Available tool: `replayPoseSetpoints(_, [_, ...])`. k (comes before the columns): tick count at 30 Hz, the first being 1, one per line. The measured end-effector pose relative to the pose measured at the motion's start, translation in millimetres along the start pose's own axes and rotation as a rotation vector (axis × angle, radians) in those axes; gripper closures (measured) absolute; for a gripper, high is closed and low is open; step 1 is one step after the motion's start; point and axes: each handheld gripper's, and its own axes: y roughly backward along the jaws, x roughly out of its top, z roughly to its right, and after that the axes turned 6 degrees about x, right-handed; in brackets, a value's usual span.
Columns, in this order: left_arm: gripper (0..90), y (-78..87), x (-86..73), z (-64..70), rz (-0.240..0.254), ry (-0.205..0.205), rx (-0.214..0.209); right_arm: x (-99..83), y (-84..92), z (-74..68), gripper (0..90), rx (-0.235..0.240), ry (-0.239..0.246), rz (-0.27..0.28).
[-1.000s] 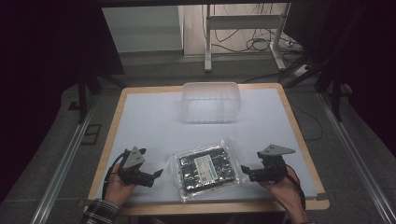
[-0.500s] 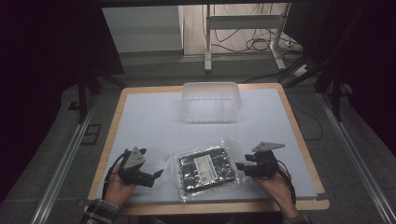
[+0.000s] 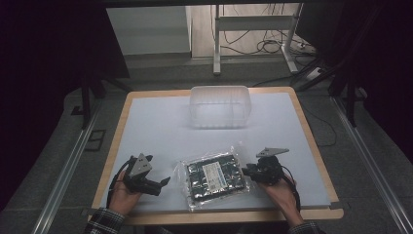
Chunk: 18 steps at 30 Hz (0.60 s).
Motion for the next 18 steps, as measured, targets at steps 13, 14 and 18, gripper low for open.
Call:
replayPoseSetpoints(13, [0.0,-0.1,0.0,0.2,-0.001,-0.001,0.000,-1.4,-3.4,3.3,88.3,0.012,-0.124,0.006])
replayPoseSetpoints(14, [0.0,-0.1,-0.1,0.0,0.000,0.000,0.001,-0.4,-3.3,1.9,88.7,0.001,-0.136,0.011])
replayPoseSetpoints(18, [0.0,0.2,-0.2,-0.2,0.001,0.003,0.002,1.4,-0.7,-0.2,88.8,-0.003,-0.144,0.023])
